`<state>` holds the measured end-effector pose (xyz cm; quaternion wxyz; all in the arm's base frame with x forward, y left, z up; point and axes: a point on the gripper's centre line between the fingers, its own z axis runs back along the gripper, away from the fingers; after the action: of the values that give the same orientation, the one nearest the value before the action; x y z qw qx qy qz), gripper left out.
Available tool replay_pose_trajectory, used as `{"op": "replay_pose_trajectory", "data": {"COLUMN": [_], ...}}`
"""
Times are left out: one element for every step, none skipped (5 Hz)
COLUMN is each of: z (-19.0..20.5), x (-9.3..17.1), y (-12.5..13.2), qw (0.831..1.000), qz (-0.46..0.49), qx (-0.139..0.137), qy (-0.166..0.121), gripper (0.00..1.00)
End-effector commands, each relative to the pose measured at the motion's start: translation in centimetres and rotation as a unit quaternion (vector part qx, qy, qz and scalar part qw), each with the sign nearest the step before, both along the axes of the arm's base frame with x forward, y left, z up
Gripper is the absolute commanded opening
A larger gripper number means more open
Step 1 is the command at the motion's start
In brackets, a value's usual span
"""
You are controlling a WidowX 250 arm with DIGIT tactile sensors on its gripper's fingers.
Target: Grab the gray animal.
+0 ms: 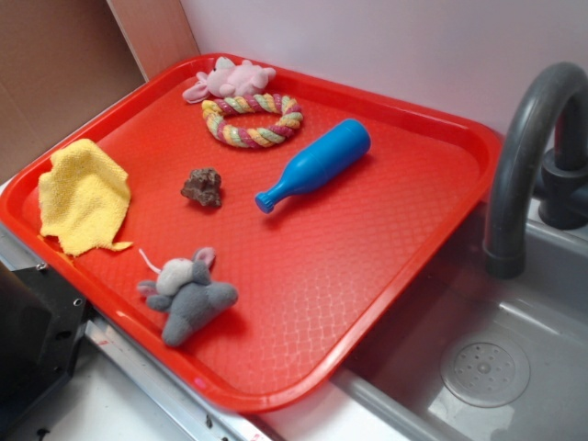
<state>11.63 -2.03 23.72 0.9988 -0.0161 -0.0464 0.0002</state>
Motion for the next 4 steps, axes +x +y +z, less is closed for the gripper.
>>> {"op": "replay_pose_trajectory", "data": {"z": [0.0,-1.0,-2.1,-3.8], "x": [0.0,2.2,3.7,4.8], "y": [0.0,-1.0,-2.3,-3.9], "qw": [1.0,0.992,0.966,0.929], "qz": [0.0,-0.124,-0.247,-0.364], "qx": [0.0,0.034,0.07,0.056], "qy": [0.0,-0.007,-0.013,-0.04], "gripper": [1.0,1.0,1.0,1.0]}}
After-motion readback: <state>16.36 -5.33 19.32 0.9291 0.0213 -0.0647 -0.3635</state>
